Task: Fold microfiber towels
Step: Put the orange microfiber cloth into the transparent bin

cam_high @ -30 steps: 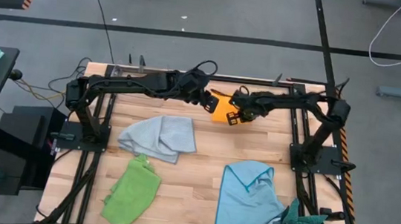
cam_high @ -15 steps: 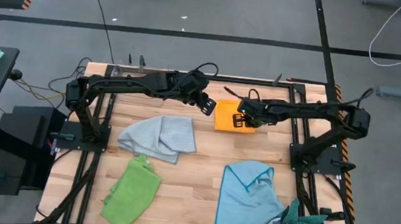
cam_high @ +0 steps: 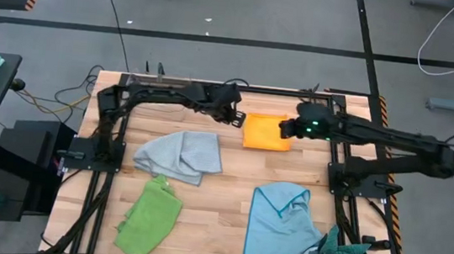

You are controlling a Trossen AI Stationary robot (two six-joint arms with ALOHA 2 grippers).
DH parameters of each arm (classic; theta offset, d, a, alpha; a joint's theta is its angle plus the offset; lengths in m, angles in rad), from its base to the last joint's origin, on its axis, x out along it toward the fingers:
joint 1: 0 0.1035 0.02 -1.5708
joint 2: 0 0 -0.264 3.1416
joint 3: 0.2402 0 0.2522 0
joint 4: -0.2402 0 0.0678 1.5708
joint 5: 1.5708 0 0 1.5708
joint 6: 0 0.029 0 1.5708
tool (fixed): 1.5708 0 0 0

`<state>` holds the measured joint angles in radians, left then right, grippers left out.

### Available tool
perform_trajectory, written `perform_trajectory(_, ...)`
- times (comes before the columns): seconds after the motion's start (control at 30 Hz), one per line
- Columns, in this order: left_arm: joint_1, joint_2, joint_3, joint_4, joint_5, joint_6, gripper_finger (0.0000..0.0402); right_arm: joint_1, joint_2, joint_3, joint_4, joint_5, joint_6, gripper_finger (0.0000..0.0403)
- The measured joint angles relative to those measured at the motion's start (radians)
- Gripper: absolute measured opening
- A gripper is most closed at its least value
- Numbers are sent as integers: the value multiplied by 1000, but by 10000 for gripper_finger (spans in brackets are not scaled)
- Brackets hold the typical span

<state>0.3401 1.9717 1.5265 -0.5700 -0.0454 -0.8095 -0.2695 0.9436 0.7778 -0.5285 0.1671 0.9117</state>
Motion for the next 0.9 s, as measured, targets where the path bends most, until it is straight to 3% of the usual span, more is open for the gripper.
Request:
perform_trajectory(0.37, 1, 116, 1, 83, 56, -184, 31, 139, -225, 0, -148, 0, -75, 12)
perform_trajectory(0.57, 0, 126, 1, 130, 75, -258, 35, 194, -245, 0, -167, 0, -105, 12)
perform_trajectory(0.77, 6, 125, 1, 213, 75, -258, 26, 276, -248, 0, -265, 1, -125, 12)
perform_trajectory(0.9, 4, 125, 1, 255, 71, -216, 20, 274, -237, 0, -252, 17, -165, 11)
